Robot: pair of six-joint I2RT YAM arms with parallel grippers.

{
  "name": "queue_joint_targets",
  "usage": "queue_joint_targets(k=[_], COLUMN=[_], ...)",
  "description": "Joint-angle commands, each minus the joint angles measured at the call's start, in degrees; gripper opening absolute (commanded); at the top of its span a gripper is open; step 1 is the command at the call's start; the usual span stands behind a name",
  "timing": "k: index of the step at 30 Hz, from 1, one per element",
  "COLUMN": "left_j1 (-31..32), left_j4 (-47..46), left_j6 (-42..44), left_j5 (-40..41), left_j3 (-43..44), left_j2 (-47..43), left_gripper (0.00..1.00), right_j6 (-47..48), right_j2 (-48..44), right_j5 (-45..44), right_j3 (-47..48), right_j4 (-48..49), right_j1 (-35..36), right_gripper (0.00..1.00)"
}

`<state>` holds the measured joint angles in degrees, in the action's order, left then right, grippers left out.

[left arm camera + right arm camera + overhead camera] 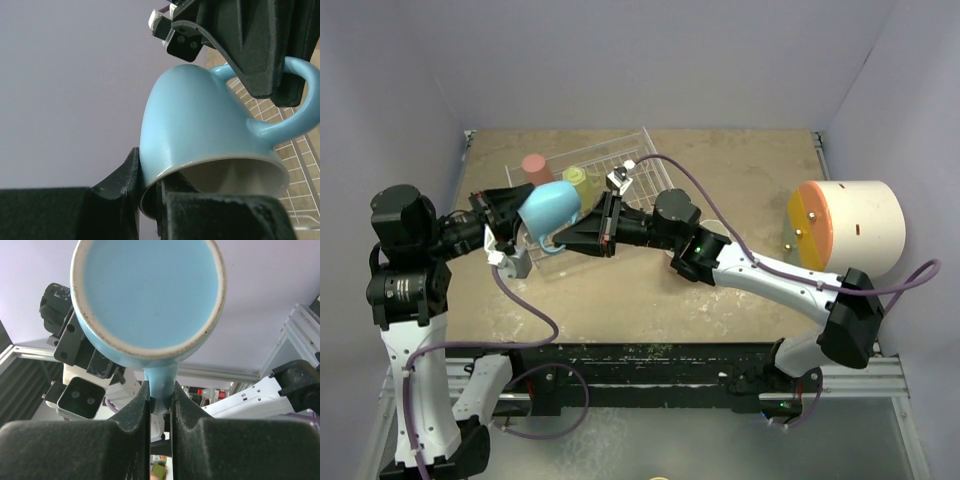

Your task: Unload the cups from the dish rack

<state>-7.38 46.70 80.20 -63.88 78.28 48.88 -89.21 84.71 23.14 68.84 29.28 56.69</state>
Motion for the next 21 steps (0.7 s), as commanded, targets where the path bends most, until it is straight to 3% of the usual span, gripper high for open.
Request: queue_joint_targets(k=[1, 3, 5, 6, 9, 11, 13, 17, 19, 21], left_j1=[0.08, 0.08, 0.08, 0.08, 0.23, 1.09, 3.24, 18.66, 29.25, 35.72], left_j4=[-5.94, -5.27, -2.01, 0.7, 9.75, 24.0, 30.17, 26.22, 25.6, 26.81], left_j6=[-6.28, -7.33, -6.62, -6.18, -11.75, -3.76, -1.65, -12.81, -19.27, -23.38], left_j5=[-4.41, -4.64, -5.08, -5.28, -4.58, -3.0, 1.44, 18.31, 29.04, 35.83], left_j3=[-1.97, -1.7, -0.67, 0.5, 6.61, 11.75, 13.03, 10.9, 11.32, 13.27], left_j2=[-1.34, -0.85, 0.07, 1.01, 6.62, 11.53, 14.04, 16.07, 18.92, 23.67], left_gripper=[0.0, 0.0, 0.0, 0.0, 0.0, 0.0, 0.0, 0.0, 0.0, 0.0], right_j6=[2.87, 6.66, 11.28, 13.37, 19.83, 24.71, 31.04, 40.77, 43.26, 44.94], right_j2=[-3.97, -6.32, -9.44, -11.13, -17.0, -19.97, -21.95, -21.99, -21.16, -20.02], right_j5=[4.3, 3.3, 1.66, 1.05, -0.15, -0.11, -3.94, -15.28, -19.0, -22.49], right_j3=[-0.16, -0.65, -1.16, -1.73, -3.17, -2.42, 0.56, 8.26, 11.74, 15.45], right_j4=[5.45, -0.9, -8.99, -12.68, -22.54, -30.24, -39.76, -55.4, -59.25, -63.95], right_j1=[-0.25, -0.52, -2.0, -3.18, -9.05, -14.08, -18.01, -20.81, -21.22, -21.42], right_gripper=[0.01, 0.13, 0.34, 0.4, 0.51, 0.56, 0.59, 0.62, 0.64, 0.66])
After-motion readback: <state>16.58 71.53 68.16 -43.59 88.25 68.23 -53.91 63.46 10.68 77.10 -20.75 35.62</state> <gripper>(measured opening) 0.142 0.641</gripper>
